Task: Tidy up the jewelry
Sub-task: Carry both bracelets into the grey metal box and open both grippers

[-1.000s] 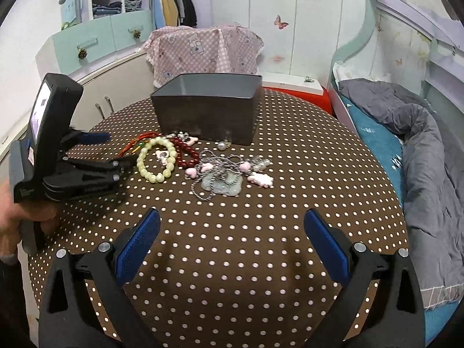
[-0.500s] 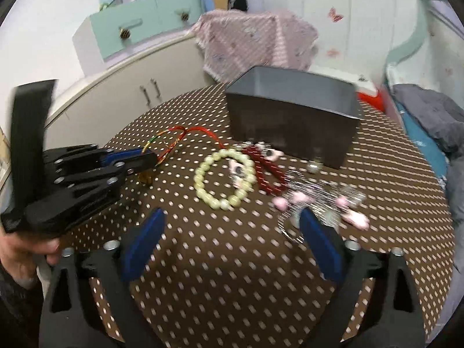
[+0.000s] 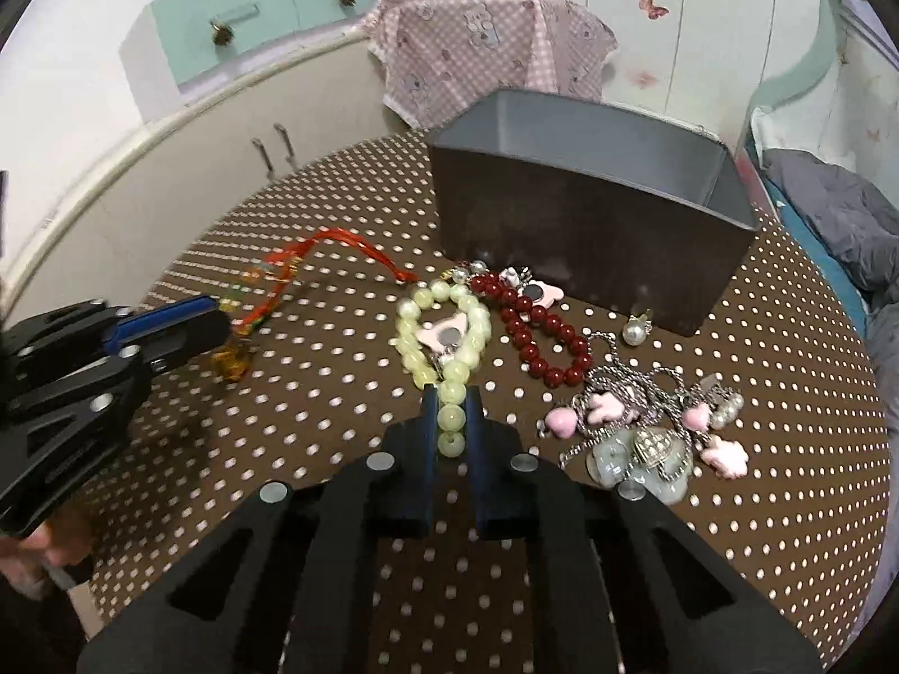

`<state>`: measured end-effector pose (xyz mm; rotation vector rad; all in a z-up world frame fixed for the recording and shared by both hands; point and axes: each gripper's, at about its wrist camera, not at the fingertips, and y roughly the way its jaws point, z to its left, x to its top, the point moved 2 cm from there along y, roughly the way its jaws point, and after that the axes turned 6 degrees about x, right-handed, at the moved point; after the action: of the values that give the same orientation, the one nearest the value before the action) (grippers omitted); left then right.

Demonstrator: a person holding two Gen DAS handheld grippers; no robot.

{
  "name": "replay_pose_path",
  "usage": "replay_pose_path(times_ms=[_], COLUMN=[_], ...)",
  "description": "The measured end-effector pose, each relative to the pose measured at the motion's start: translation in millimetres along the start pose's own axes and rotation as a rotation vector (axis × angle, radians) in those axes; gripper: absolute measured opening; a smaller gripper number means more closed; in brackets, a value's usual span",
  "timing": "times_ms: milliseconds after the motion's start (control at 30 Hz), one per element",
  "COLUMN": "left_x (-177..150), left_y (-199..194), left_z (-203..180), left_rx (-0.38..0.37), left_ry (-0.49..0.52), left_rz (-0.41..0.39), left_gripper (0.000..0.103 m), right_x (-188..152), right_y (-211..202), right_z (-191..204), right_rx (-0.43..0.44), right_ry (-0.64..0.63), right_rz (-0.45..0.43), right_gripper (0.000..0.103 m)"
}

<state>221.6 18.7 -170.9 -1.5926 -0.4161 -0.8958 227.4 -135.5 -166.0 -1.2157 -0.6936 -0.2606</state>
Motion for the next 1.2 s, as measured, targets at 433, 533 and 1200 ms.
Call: replay_pose_path(times_ms=[433,533,1200], left_x=[19.3,22.8,18.0], left_y=[-42.3,-42.4,35.1], left_z=[-4.7,-3.6,3.9], left_rx=[-0.001,0.014,0.000], left_ry=[0.012,0.025,0.029], left_rz=[-0.082,-0.072,0.110], left_gripper=[0.010,0.011,0.017], right_x=[8.6,17.4,14.5], right_y=[-73.6,-94.7,-102.6], right_z=[1.7,2.0,-1.1], right_rx=[0.092,0.101,0.150], right_ry=[-0.044,-0.054,-0.067], right_rz=[-0.106,-0.144,-0.143], right_gripper=[0.008,0.008,0.008])
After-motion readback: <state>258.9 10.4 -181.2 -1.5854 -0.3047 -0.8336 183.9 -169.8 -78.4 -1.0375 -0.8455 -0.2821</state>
